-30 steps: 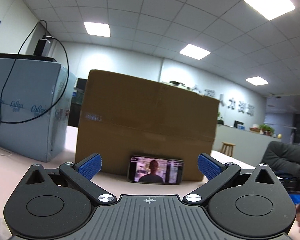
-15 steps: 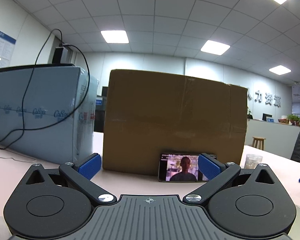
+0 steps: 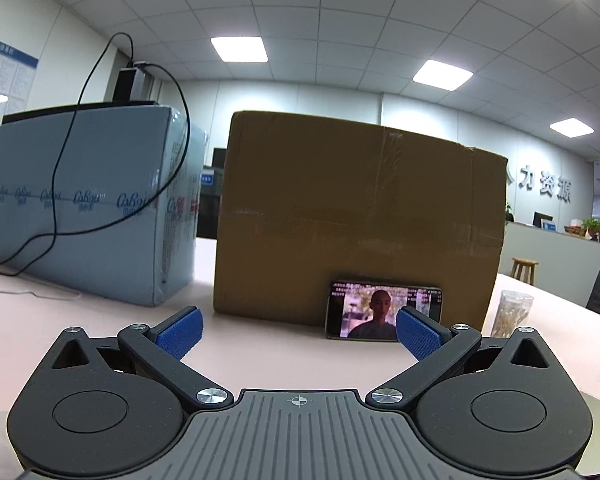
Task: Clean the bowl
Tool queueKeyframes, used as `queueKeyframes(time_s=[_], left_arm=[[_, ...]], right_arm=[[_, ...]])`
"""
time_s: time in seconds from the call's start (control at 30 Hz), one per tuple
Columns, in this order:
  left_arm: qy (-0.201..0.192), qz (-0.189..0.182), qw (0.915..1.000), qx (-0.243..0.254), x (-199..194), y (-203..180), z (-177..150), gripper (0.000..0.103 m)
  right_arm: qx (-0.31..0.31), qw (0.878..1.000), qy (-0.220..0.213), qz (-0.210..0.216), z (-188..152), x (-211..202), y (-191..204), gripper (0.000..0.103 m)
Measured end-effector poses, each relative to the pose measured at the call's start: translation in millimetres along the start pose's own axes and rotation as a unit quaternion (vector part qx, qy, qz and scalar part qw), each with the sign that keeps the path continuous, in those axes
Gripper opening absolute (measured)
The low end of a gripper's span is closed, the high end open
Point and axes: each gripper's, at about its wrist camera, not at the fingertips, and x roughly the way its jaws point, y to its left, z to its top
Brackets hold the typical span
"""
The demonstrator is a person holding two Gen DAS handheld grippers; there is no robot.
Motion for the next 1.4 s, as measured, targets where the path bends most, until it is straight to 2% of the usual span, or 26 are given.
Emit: queueKeyframes(time_s=[0.77, 1.4], left_arm=[[0.016, -0.015, 0.9997, -0.009, 6, 4, -3, 0.103], [0.014, -0.034, 0.9993, -0.002, 5, 2, -3, 0.103]], right_arm=[[0.019, 1.000, 0.008, 0.004, -3, 1, -7, 0.103], [0.019, 1.000, 0.009, 0.006, -3, 10, -9, 0.103]])
